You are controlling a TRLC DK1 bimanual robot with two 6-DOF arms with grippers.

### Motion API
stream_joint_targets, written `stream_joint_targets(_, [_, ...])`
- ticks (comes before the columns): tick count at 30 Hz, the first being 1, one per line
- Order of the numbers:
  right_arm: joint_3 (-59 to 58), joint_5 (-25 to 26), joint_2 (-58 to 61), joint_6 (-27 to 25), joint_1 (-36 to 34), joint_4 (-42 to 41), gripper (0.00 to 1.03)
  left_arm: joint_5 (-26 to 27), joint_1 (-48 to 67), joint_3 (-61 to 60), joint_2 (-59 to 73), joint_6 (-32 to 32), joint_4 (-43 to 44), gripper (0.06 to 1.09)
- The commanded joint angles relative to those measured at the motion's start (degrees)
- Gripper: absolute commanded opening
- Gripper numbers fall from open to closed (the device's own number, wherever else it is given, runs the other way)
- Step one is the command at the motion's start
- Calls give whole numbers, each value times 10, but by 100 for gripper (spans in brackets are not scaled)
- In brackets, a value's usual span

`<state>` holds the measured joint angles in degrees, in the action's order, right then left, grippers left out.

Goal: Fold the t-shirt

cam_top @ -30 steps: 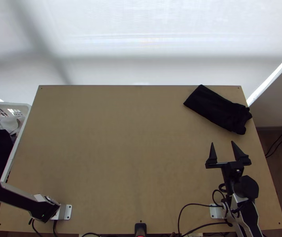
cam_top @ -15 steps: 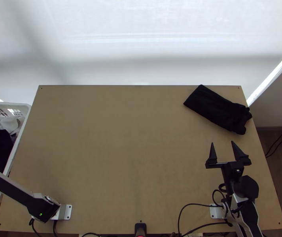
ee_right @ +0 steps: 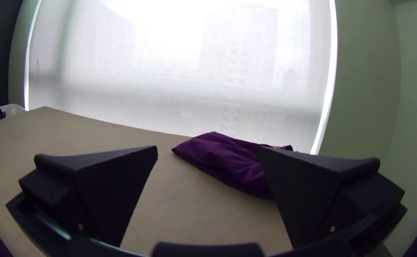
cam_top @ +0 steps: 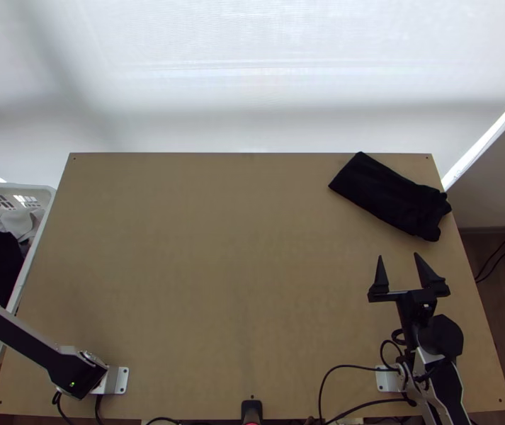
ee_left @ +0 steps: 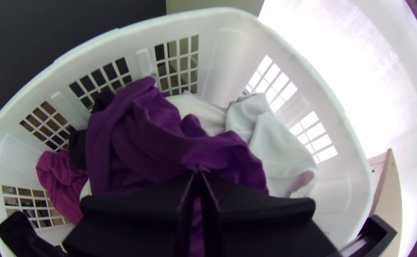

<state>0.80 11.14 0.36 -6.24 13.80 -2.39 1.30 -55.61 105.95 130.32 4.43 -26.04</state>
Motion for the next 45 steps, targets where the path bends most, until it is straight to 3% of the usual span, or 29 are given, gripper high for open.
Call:
stream_joint_targets(1, [-6, 1, -4, -8, -3, 6, 99, 34, 6, 15, -92, 24, 3, 10])
stream_joint_targets(4, [-6, 1, -4, -8, -3, 6, 99, 79, 13, 15, -150, 41, -7, 10])
stream_joint_targets(7, [-6, 1, -4, -8, -3, 6, 99, 92, 31, 15, -202, 45, -14, 10])
stream_joint_targets(16, [-6, 1, -4, -8, -3, 6, 99, 93, 124, 11, -348, 45, -38, 10])
stream_joint_targets(25, [-6, 1, -4, -8, -3, 6, 99, 85, 288, -3, -488, 45, -70, 10])
stream_joint_targets(37, [-6, 1, -4, -8, -2, 6, 99, -3, 608, -124, -632, 41, -67, 10])
stream_joint_targets(41, [-6, 1, -4, -8, -3, 6, 99, -97, 754, -204, -663, 37, -46, 10])
stream_joint_targets(45, [-6, 1, -4, -8, -3, 6, 99, -139, 871, -285, -685, 39, -10, 10])
